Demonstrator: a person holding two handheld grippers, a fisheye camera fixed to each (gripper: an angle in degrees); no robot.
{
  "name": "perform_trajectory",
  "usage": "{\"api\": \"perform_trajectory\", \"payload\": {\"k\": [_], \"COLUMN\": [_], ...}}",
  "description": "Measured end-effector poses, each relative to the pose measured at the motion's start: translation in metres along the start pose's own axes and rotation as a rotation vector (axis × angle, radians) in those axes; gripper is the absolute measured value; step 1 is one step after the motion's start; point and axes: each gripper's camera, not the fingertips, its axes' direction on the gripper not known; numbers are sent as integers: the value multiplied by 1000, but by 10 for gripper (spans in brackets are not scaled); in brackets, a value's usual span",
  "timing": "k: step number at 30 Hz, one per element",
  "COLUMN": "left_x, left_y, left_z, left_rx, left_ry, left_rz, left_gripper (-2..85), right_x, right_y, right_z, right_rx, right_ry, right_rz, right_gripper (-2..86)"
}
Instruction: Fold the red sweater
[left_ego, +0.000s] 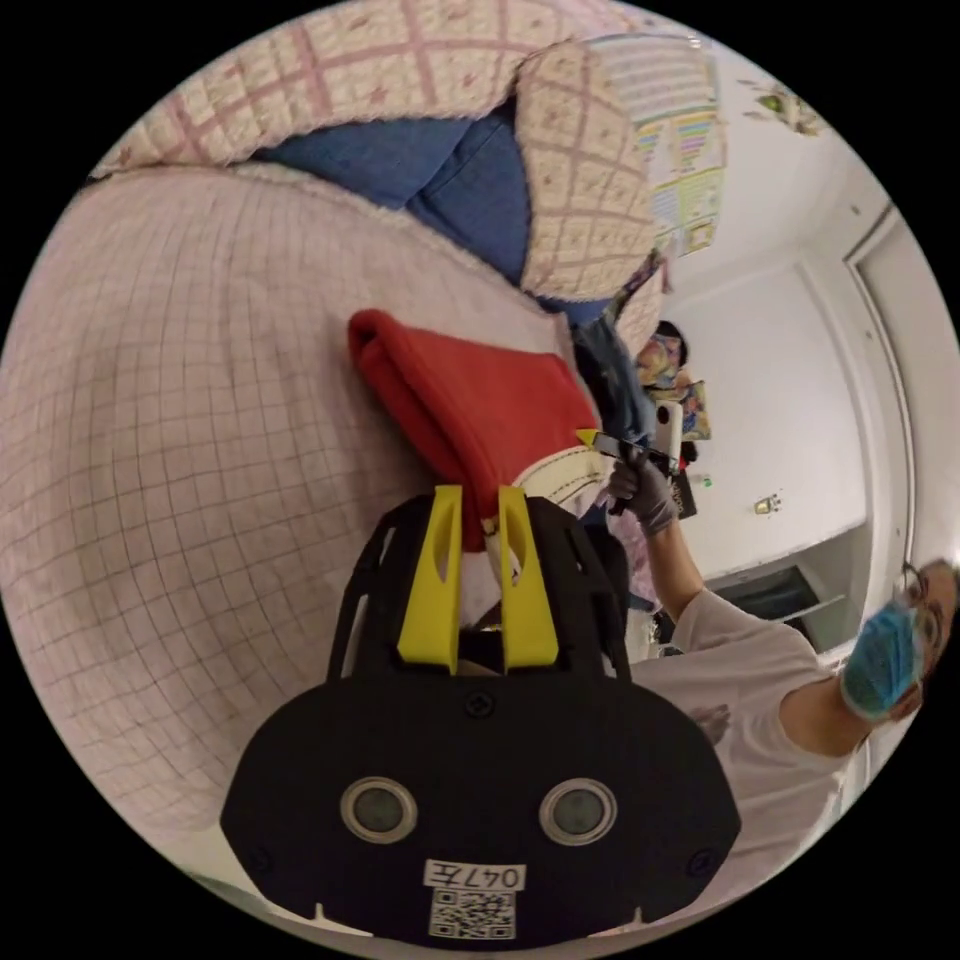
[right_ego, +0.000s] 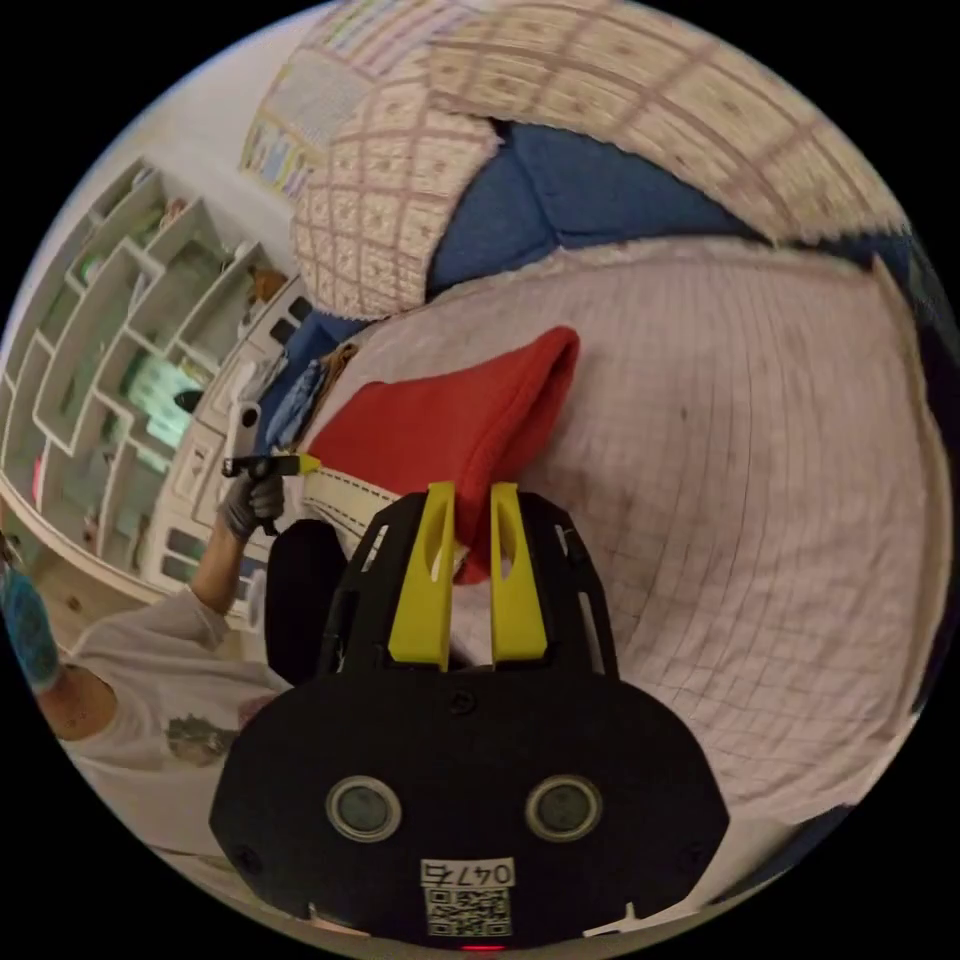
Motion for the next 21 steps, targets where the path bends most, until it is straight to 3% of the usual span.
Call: {"api": "perform_trajectory", "payload": {"k": [4,10,12,21], "left_x": [30,37,47,57], "left_y": [87,261,307,362], "left_z": [-68,-208,-262,-423], "left_rx": [208,610,718,1034], "left_ry": [16,-59,-164,-414], "left_rz": [54,-39,-45,-78], "left_gripper": [55,53,54,56], "right_x": [-114,-269,-317,-517], "right_y": [-31,-88,-108,-231], "right_z": [10,91,121,223], "right_rx": [-21,-19,-10,74], "right_ry": [124,59,32,-53], "right_rz": [-302,-601,-667,-816], "right_gripper": [15,14,14,21]}}
